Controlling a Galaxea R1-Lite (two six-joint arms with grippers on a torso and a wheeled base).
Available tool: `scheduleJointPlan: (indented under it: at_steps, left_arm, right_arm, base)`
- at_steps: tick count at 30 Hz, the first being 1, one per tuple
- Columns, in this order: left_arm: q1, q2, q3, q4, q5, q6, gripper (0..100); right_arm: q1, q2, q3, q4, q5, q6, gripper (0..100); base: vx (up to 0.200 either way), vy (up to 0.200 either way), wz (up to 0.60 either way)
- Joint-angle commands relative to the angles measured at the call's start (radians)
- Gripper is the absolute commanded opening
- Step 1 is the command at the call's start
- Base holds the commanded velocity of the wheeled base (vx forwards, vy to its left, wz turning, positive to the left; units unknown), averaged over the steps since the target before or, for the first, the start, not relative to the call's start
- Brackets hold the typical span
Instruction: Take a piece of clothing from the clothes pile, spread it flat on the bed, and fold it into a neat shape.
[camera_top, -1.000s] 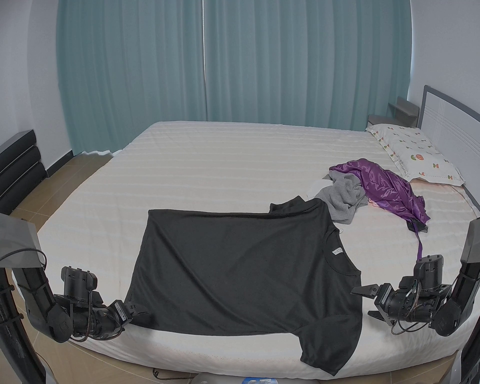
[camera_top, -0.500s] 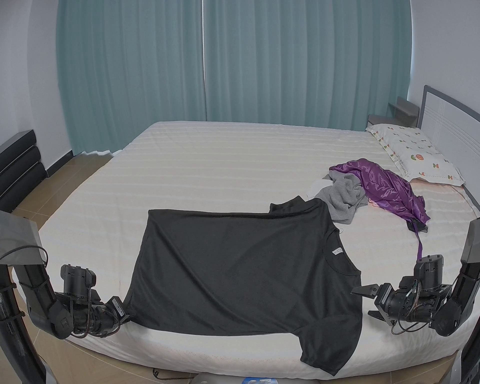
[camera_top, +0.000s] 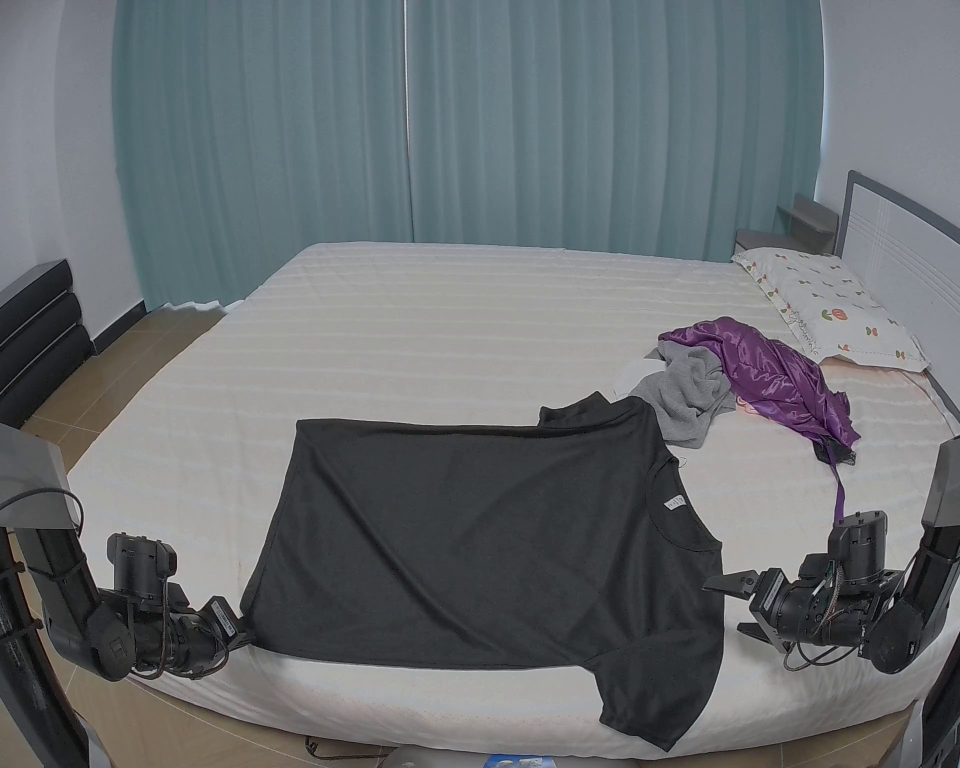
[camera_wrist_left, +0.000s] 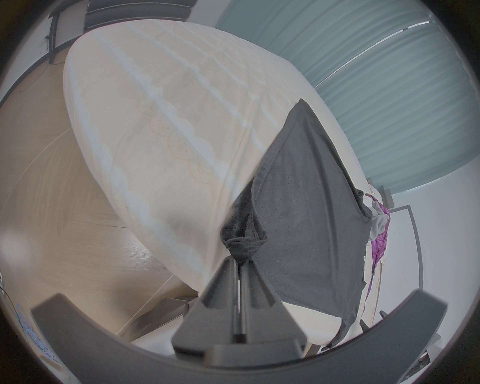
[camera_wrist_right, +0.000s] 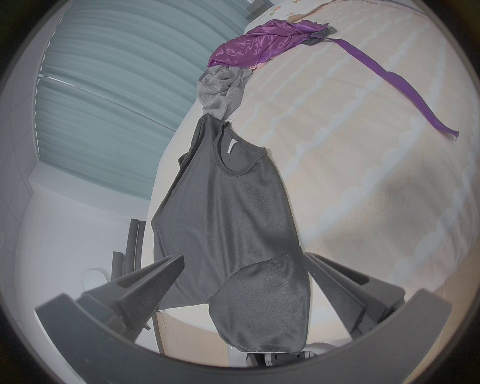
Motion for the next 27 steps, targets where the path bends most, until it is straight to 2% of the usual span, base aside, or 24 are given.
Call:
scheduleJointPlan:
  at_steps: [1,6,16,24,25,27]
  left_arm:
    - [0.004,-0.006,0.003,-0.002,-0.019,-0.004,0]
    - [0.013,-0.004,0.003,-0.002,-0.036,-0.007,0]
    - [0.016,-0.006,0.003,-0.002,-0.037,-0.010,0]
    - [0.016,-0.007,0.003,-0.002,-0.037,-0.015,0]
    - [0.015,-0.007,0.003,-0.002,-0.037,-0.015,0]
    - [0.015,-0.007,0.003,-0.002,-0.037,-0.015,0]
  right_arm:
    - [0.001,0.014,-0.001,0.000,-0.001,-0.001,100]
    - [0.008,0.067,-0.013,0.000,-0.002,-0.001,100]
    - [0.041,0.218,-0.052,-0.101,-0.082,-0.007,100]
    - [0.039,0.263,-0.105,-0.106,-0.136,-0.030,100]
    - [0.038,0.263,-0.107,-0.107,-0.136,-0.030,0]
    - [0.035,0.264,-0.119,-0.107,-0.139,-0.028,0]
  base:
    - [0.000,0.000,0.00]
    - [0.000,0.000,0.00]
    - [0.000,0.000,0.00]
    - [0.000,0.000,0.00]
    - [0.000,0.000,0.00]
    - [0.000,0.000,0.00]
